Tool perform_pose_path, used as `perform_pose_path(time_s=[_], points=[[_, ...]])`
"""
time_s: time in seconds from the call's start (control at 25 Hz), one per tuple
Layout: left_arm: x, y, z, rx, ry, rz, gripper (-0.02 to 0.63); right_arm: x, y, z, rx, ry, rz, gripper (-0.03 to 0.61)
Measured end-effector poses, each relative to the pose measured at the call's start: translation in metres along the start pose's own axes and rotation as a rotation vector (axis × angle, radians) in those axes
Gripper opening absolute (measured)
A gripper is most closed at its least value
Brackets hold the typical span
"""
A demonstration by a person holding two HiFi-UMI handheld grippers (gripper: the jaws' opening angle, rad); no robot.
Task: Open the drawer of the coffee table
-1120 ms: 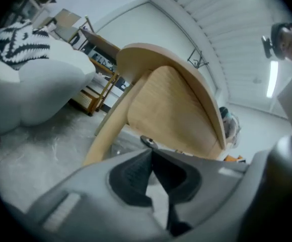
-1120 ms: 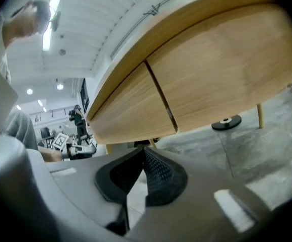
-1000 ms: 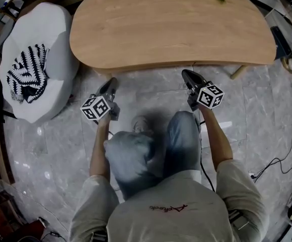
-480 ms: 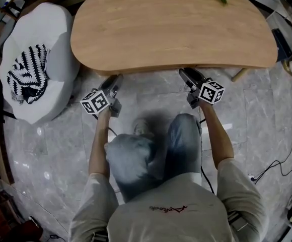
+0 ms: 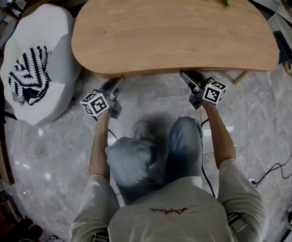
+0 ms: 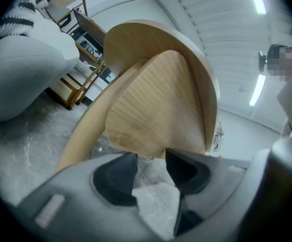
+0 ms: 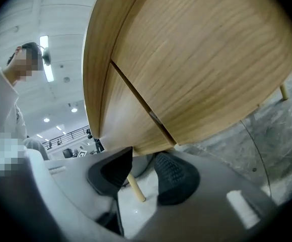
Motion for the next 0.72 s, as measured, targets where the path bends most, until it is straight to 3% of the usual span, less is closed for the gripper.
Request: perform_pose_path(time_s=[0.72], points=[[0.041, -0.032, 0.022, -0.014, 0.017, 0.008, 0.144, 0.043, 0.036, 0.018, -0.013, 0.015, -0.059, 0.104]])
Point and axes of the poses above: the fingertips, and each gripper's own axes: x backward along the fingers, y to its left, z out of its underside, the point moved 1 cm from there along x, backward along the fingers, and after that the axes turned 11 degrees about -y, right-handed, at the moved point
